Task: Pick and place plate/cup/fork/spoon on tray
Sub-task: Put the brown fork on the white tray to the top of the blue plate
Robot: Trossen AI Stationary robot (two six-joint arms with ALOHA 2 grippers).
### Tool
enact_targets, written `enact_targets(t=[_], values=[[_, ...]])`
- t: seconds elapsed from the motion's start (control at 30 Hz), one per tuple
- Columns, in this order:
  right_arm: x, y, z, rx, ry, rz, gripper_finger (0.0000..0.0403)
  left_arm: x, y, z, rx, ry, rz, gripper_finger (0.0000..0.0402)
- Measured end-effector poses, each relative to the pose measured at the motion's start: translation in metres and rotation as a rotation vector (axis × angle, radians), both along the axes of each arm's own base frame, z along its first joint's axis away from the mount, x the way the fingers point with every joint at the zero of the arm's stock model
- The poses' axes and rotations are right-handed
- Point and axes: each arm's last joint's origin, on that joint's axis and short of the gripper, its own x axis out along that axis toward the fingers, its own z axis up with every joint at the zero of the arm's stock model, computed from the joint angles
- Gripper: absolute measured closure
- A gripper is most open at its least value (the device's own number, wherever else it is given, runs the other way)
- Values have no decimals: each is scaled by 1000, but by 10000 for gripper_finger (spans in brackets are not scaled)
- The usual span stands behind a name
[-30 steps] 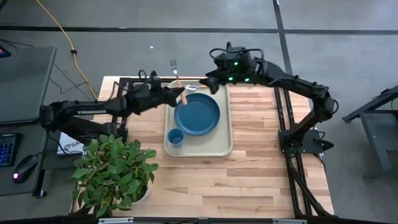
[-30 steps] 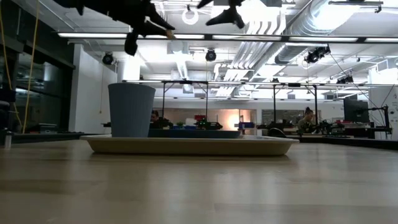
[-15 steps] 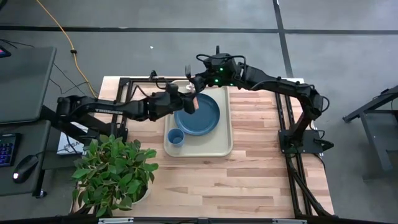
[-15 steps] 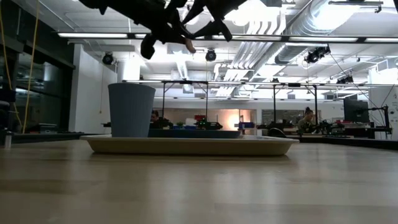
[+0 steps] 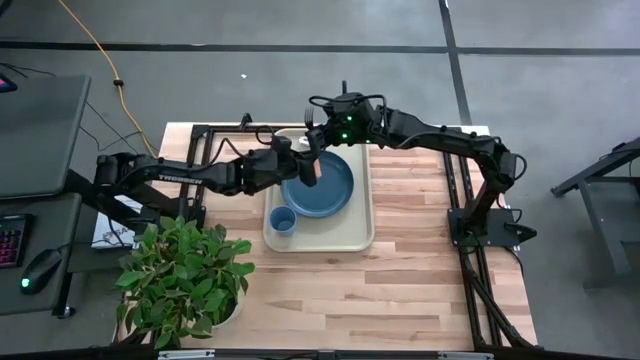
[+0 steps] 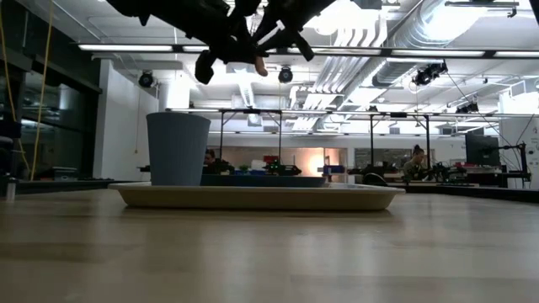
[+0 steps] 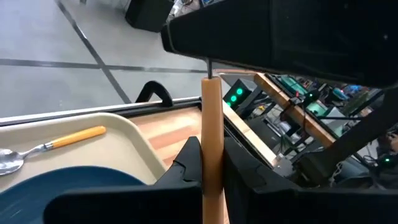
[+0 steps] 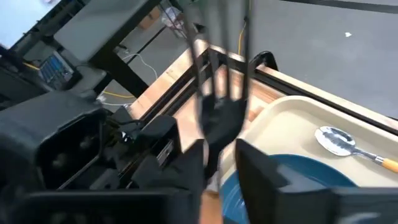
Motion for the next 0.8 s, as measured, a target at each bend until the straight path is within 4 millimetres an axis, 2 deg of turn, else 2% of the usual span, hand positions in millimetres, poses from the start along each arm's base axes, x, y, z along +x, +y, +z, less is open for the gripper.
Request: enact_targets(t=[0.1, 0.2, 0.37, 0.47, 0.6, 0.7, 0.8], values=[[0, 1, 0, -1, -1, 7, 385, 0, 0, 0, 23, 21, -4, 372], [-3, 0, -1, -9, 38, 9, 383, -2, 1, 2, 43, 44, -22, 330], [-22, -12, 4, -69, 156, 21, 395, -23, 6, 14, 24, 94, -61, 264], [-34, -22, 15, -153, 261, 71, 398, -46, 6, 34, 42, 70, -80, 238], [-36, -45, 25, -312, 383, 165, 402, -79, 0, 67, 93, -53, -112, 221], [-24, -69, 11, -376, 515, 249, 402, -101, -8, 88, 162, -137, -119, 219], [-7, -92, -18, -362, 627, 340, 402, -119, -14, 102, 198, -203, -116, 219]])
